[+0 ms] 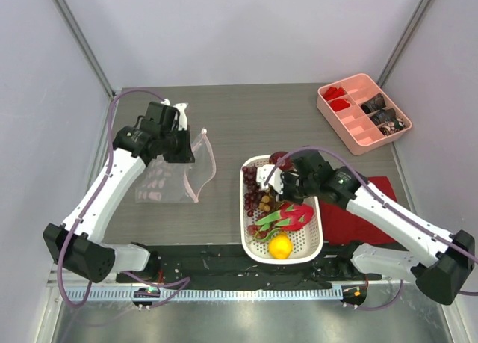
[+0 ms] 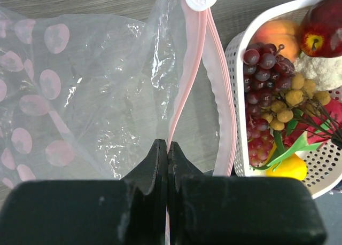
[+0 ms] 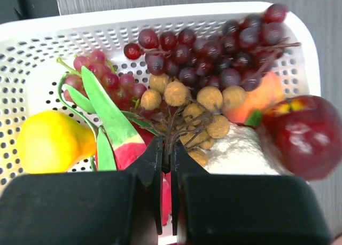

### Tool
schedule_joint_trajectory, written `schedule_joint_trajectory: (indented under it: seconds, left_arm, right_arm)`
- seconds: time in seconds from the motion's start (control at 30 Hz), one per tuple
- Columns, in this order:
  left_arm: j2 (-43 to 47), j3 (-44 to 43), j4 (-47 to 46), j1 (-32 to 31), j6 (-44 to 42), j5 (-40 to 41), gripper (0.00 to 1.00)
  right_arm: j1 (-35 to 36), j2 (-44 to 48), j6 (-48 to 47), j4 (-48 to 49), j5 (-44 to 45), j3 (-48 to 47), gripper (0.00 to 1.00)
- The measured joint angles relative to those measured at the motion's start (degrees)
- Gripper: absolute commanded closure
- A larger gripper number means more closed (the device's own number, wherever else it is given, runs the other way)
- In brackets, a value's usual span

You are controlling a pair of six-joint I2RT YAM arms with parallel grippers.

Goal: Place the food in the zip-top bag and seal the zipper
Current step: Pick up the fake fruit from the bin, then place the fake fruit in the zipper food storage bag.

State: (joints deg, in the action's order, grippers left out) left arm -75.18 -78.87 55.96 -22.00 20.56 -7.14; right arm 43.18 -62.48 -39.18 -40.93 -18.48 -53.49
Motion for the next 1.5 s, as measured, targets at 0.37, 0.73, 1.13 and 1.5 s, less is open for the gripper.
schedule_joint_trajectory:
  seconds: [0.37, 0.73, 1.13, 1.5]
  left_arm:
    - [0.68, -1.70, -0.09, 0.00, 0.31, -4.50, 1.00]
    - [0.72, -2.49, -1.29, 0.00, 2.19, -11.63, 1.00]
    - [0.72, -4.70, -2.67, 0.00, 6.47, -20.96, 1.00]
    - [0.72, -4.70, -3.02, 2.58, 10.12, -27.65, 1.00]
  right_arm:
    - [0.00, 3.23, 8.44, -2.84, -0.28, -14.29, 0.99]
    - [0.00, -0.37, 18.62, 2.25, -0.35, -29.24, 0.99]
    - [1.20, -4.37, 33.31, 21.79, -2.75, -30.18, 0.99]
    - [4.92, -2.95, 32.17, 25.24, -3.96, -18.47, 0.99]
